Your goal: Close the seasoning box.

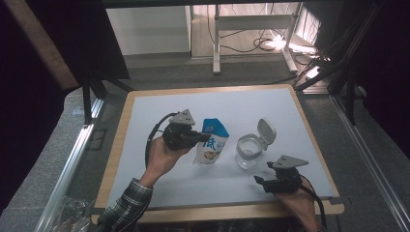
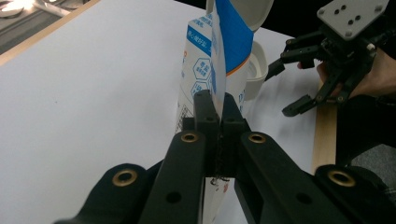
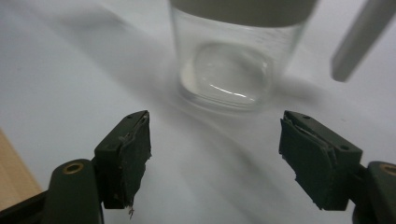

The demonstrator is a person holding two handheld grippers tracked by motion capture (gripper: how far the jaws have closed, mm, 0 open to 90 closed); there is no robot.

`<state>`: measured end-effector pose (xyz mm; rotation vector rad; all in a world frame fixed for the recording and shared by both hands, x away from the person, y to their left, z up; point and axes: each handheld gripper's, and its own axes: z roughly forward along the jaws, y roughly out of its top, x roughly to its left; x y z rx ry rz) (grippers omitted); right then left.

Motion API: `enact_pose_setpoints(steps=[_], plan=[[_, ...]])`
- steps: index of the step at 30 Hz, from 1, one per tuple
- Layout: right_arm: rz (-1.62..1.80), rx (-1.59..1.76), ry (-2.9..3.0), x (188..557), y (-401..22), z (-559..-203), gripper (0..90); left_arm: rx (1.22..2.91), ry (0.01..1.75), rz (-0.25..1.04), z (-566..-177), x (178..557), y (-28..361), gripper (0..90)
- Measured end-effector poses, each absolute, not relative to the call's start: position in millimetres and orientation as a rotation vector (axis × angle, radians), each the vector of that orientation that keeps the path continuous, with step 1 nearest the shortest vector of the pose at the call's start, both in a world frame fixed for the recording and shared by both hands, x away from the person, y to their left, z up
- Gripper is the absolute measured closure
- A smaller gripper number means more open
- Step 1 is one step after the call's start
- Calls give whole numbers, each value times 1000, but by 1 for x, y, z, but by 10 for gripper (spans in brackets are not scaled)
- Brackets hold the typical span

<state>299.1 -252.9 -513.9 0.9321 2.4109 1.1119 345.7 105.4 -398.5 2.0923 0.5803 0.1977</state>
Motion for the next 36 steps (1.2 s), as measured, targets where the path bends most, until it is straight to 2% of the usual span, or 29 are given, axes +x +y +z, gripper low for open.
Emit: enact_pose_setpoints(steps=[11,36], plan=[[1160,877,2483,292,-226,-513,311,2080,570,186,-398,338,100,900],[1172,807,2537,295,-168,-522,318,2084,553,166,-391,332,93,900]])
